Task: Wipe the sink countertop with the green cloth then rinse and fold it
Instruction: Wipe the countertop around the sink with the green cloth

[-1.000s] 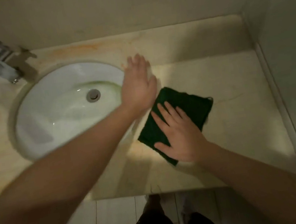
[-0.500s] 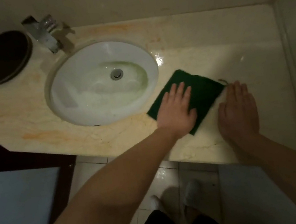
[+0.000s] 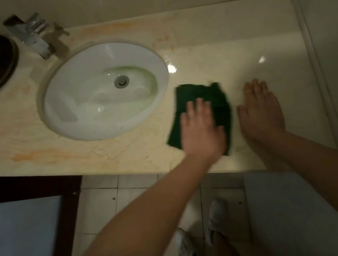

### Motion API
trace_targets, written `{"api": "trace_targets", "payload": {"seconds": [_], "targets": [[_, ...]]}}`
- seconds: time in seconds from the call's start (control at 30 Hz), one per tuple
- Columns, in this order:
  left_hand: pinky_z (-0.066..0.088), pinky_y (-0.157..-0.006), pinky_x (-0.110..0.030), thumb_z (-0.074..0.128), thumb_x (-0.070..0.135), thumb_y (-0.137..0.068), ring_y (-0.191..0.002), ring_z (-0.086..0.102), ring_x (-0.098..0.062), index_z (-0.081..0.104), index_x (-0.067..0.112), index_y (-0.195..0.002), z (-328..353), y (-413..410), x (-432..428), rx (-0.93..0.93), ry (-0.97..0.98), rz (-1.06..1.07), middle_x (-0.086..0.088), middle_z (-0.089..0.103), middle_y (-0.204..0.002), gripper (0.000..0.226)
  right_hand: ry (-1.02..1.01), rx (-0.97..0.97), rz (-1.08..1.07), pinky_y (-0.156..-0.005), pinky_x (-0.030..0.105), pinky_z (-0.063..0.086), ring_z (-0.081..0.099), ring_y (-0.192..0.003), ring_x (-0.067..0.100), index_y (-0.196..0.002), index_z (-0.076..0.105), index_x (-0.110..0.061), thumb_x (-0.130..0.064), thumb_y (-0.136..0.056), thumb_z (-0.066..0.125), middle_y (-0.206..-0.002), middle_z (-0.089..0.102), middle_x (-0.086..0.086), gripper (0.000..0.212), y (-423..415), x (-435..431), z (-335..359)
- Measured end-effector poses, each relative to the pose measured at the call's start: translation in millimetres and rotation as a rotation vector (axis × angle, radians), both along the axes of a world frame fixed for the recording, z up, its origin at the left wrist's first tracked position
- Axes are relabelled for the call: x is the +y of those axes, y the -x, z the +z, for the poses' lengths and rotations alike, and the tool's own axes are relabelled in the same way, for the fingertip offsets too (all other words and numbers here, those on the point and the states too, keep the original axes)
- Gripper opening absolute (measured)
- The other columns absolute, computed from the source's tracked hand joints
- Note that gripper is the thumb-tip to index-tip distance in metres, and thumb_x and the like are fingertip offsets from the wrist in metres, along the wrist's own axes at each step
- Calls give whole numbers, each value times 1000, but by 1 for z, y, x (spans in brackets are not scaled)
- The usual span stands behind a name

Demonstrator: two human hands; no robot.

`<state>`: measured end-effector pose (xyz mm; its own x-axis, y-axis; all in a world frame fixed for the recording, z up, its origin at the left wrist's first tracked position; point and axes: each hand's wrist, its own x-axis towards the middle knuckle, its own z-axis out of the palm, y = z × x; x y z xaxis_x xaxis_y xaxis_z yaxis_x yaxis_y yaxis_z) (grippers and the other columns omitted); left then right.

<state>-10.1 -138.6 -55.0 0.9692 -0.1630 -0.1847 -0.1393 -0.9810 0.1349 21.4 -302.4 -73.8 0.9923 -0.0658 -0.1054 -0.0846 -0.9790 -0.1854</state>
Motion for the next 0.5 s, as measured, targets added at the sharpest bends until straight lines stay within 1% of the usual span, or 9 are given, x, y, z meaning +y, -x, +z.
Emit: {"api": "trace_targets", "payload": {"seconds": [0.1, 0.17, 0.27, 0.33, 0.4, 0.5], "targets": [[3, -120, -45, 30, 41, -97, -150, 1, -29, 8, 11, -155, -2, 11, -48, 65, 55, -117, -11, 7, -164, 69, -93, -24, 71, -120, 44, 18, 15, -149, 30, -153, 22, -7, -25, -94, 32, -161, 18, 15, 63, -1, -14, -2], [1, -120, -43, 31, 39, -97, -150, 2, -28, 10, 10, -155, -2, 16, -46, 57, 90, -123, -10, 9, -164, 68, -92, -59, 74, -119, 45, 19, 17, -148, 32, -153, 24, -8, -22, -94, 33, -160, 21, 16, 61, 1, -15, -3], [1, -120, -43, 26, 44, -99, -150, -2, -26, 6, 10, -155, -4, 26, -13, 46, 12, -160, -8, 4, -164, 68, -32, -45, 34, -120, 45, 14, 15, -148, 35, -153, 18, -3, -23, -87, 29, -160, 18, 19, 69, 4, -4, -3], [4, -122, -44, 25, 46, -97, -150, -2, -27, 8, 10, -155, -4, 35, 16, 35, 17, -157, -8, 5, -164, 70, -12, -52, -26, -120, 48, 13, 15, -148, 37, -152, 17, -1, -26, -92, 27, -160, 17, 21, 66, 8, 7, -4], [6, -122, -46, 28, 46, -95, -151, -2, -26, 12, 12, -155, -3, 42, 49, 31, 64, -136, -7, 9, -164, 71, 15, -69, -70, -121, 47, 12, 13, -148, 36, -153, 15, -2, -30, -94, 21, -161, 15, 20, 66, 11, 15, -5], [4, -122, -46, 22, 45, -96, -151, -7, -23, 6, 14, -155, -1, 45, 103, 27, -11, -60, -5, 2, -164, 69, 17, -45, -103, -121, 47, 10, 12, -149, 34, -153, 13, -2, -35, -91, 18, -161, 14, 18, 70, 14, 22, -4]]}}
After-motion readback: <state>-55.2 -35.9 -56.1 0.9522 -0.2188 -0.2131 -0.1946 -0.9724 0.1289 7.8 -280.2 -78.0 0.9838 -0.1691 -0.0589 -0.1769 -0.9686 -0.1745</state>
